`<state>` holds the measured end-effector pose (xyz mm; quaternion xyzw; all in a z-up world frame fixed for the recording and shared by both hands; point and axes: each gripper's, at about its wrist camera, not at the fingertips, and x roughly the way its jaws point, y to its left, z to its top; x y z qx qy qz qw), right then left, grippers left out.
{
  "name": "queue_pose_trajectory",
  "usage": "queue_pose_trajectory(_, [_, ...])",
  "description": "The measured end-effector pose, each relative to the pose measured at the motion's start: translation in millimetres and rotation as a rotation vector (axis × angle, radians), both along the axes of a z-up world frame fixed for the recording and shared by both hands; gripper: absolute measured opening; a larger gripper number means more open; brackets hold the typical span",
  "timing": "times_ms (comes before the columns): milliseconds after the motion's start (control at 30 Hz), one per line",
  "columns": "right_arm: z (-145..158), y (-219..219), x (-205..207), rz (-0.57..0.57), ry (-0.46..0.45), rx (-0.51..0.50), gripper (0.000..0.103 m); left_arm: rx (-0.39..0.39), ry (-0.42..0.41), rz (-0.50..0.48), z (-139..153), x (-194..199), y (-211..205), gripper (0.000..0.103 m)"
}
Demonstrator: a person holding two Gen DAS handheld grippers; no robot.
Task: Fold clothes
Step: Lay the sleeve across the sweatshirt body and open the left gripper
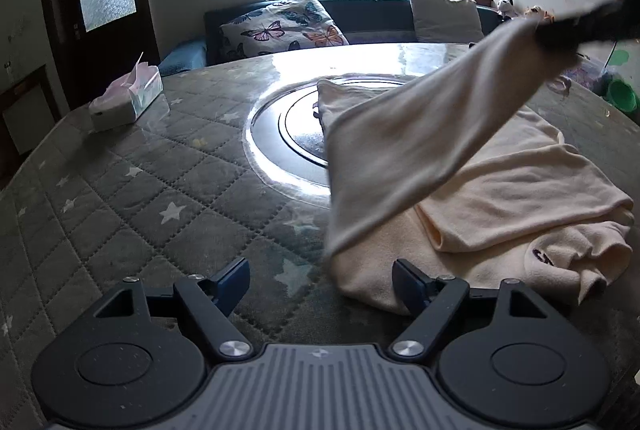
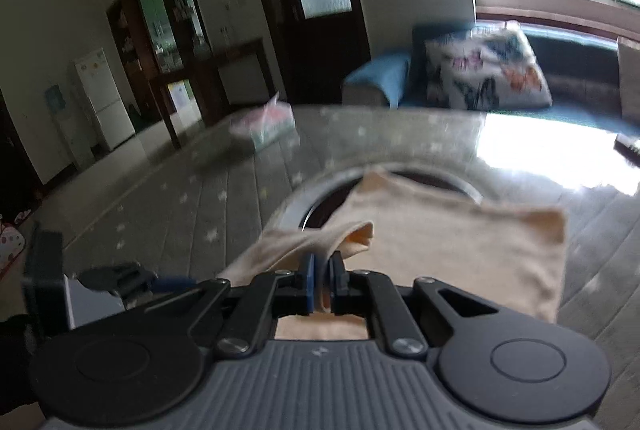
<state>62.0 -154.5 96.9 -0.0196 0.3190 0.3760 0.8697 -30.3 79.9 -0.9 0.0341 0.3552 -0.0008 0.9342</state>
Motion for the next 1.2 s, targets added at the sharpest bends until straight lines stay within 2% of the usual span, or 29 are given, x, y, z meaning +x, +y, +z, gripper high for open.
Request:
queue_pose_trajectory(100, [17, -17, -5, -0.027, -0.059, -0.006, 0.006, 0.009, 0.001, -0.002, 1, -1, -2, 0.081])
queue_pose_trajectory(200, [20, -34, -7, -0.069, -0.076, -0.029, 0.006, 0.016, 0.001, -0.007, 1, -3, -3, 0.081])
queue_pose_trajectory(367, [-14, -55, -2, -0.136, 0.0, -0.103, 0.006, 0.028, 0.005, -0.013, 1, -5, -4, 0.081])
queue_pose_trajectory(467, [-42, -61, 2, -0.162, 0.078, -0.145, 0.007, 0.038, 0.009, -0.023, 3, -7, -5, 0.081])
queue_pose_trajectory(567, [-67, -68, 6, -0.186, 0.149, -0.184, 0.009, 0.043, 0.009, -0.038, 7, -13, -2, 0.081])
queue_pose_trajectory(633, [-72, -72, 3, -0.189, 0.16, -0.202, 0.015, 0.048, 0.005, -0.044, 12, -17, 1, 0.081])
queue_pose_trajectory(700, [-68, -76, 1, -0.195, 0.145, -0.215, 0.018, 0.058, -0.001, -0.045, 18, -22, 5, 0.081])
queue_pose_trajectory(933, [-55, -75, 4, -0.193, 0.051, -0.181, 0.018, 0.068, -0.073, -0.048, 42, -17, 5, 0.079])
queue_pose_trajectory(1033, [-60, -63, 10, -0.164, 0.052, -0.17, 0.018, 0.044, -0.092, -0.086, 44, -3, -6, 0.073])
queue_pose_trajectory(1200, [-75, -45, 17, -0.116, 0.066, -0.195, 0.018, -0.016, -0.084, -0.189, 37, 26, -31, 0.046])
